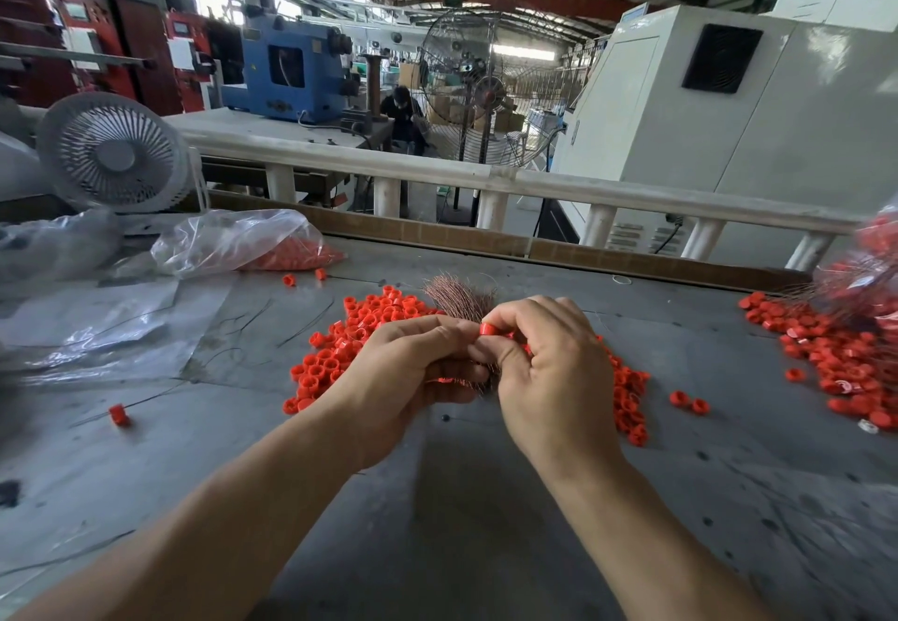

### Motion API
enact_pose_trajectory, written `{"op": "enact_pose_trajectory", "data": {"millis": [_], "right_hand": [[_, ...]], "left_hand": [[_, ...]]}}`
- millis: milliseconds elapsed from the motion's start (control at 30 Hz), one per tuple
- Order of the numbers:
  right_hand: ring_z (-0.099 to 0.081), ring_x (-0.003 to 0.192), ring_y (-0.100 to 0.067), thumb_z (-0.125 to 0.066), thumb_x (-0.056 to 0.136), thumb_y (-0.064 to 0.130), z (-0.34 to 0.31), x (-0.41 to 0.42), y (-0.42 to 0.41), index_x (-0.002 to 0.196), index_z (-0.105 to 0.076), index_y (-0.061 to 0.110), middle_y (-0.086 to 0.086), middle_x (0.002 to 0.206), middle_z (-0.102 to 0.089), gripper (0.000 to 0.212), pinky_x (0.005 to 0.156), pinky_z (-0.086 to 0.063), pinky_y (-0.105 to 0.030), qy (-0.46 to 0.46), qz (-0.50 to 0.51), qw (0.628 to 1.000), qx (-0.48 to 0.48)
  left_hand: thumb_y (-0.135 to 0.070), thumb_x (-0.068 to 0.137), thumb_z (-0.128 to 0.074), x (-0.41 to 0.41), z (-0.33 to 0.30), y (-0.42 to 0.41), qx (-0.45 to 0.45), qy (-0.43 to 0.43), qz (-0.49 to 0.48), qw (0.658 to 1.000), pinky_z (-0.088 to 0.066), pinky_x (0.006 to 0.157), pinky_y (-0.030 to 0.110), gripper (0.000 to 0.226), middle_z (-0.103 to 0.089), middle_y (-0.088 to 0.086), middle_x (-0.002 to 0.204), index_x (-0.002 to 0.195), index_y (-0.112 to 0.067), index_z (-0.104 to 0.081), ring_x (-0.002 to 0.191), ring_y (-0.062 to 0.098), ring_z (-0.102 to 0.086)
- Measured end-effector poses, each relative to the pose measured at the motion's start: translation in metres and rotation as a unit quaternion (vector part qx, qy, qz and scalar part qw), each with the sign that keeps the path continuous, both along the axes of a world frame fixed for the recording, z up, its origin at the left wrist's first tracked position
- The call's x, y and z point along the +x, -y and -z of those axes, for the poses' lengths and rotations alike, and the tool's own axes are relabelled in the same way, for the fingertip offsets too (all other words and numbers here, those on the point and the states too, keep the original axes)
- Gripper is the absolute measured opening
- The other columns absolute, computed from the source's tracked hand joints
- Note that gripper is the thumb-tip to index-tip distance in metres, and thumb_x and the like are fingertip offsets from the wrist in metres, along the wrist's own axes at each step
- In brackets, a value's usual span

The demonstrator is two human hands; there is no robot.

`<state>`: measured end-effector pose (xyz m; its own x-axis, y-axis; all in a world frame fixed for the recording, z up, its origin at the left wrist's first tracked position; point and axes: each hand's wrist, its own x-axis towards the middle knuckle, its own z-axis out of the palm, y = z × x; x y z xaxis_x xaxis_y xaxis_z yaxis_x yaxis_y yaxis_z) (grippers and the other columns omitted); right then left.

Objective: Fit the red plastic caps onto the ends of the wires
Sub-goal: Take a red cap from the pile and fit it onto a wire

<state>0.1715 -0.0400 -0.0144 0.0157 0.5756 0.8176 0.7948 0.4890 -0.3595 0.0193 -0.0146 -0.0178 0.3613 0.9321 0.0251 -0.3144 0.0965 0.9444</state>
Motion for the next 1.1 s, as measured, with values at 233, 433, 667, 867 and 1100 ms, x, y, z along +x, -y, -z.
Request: {"op": "enact_pose_trajectory", "data": {"millis": [233, 433, 667, 867, 1100], "right_hand": [[-0.057, 0.088, -0.019, -0.079, 0.081, 0.004, -0.0026, 0.0015, 0.0002, 0.088, -0.074, 0.015, 0.006, 0.088, -0.066, 0.014, 0.077, -0.049, -0.032, 0.039, -0.007, 0.999, 0.003], [-0.062, 0.080, -0.013, -0.075, 0.089, 0.016, -0.0028, 0.0017, 0.0044, 0.097, -0.073, 0.024, 0.009, 0.092, -0.061, 0.011, 0.066, -0.054, -0.037, 0.032, -0.027, 0.998, -0.041], [-0.064, 0.095, -0.007, -0.075, 0.091, 0.018, -0.0026, 0.0030, 0.0047, 0.115, -0.072, 0.020, 0.009, 0.103, -0.067, 0.024, 0.081, -0.055, -0.027, 0.031, -0.062, 0.995, -0.069], [-0.062, 0.087, -0.007, -0.077, 0.089, 0.014, 0.0011, 0.0001, 0.0016, 0.103, -0.072, 0.017, 0.008, 0.096, -0.065, 0.015, 0.077, -0.051, -0.019, -0.001, -0.063, 0.997, -0.047], [-0.063, 0.088, -0.005, -0.079, 0.088, 0.014, 0.0055, -0.0005, -0.0015, 0.103, -0.072, 0.017, 0.008, 0.096, -0.069, 0.017, 0.080, -0.049, -0.016, -0.025, -0.075, 0.996, -0.051]], "left_hand": [[-0.026, 0.085, -0.072, -0.0026, 0.0013, -0.0013, 0.024, 0.011, 0.006, 1.000, -0.055, 0.075, 0.033, 0.030, -0.070, 0.015, 0.097, 0.103, -0.001, -0.072, 0.084, 0.021, -0.065], [-0.023, 0.085, -0.074, -0.0042, 0.0026, -0.0027, 0.050, 0.014, -0.005, 0.999, -0.058, 0.068, 0.028, 0.023, -0.067, 0.019, 0.091, 0.097, -0.003, -0.074, 0.080, 0.022, -0.066], [-0.015, 0.081, -0.075, -0.0036, 0.0022, -0.0025, 0.028, 0.043, -0.028, 0.998, -0.053, 0.087, 0.047, 0.042, -0.063, 0.026, 0.100, 0.113, 0.010, -0.065, 0.090, 0.034, -0.062], [-0.021, 0.085, -0.072, -0.0017, 0.0025, -0.0023, 0.023, 0.042, -0.039, 0.998, -0.046, 0.088, 0.051, 0.027, -0.060, 0.023, 0.090, 0.101, 0.001, -0.070, 0.089, 0.034, -0.058], [-0.021, 0.082, -0.075, -0.0054, 0.0044, -0.0044, 0.035, 0.026, -0.067, 0.997, -0.057, 0.068, 0.030, 0.027, -0.067, 0.019, 0.092, 0.100, -0.002, -0.072, 0.075, 0.020, -0.063]]}}
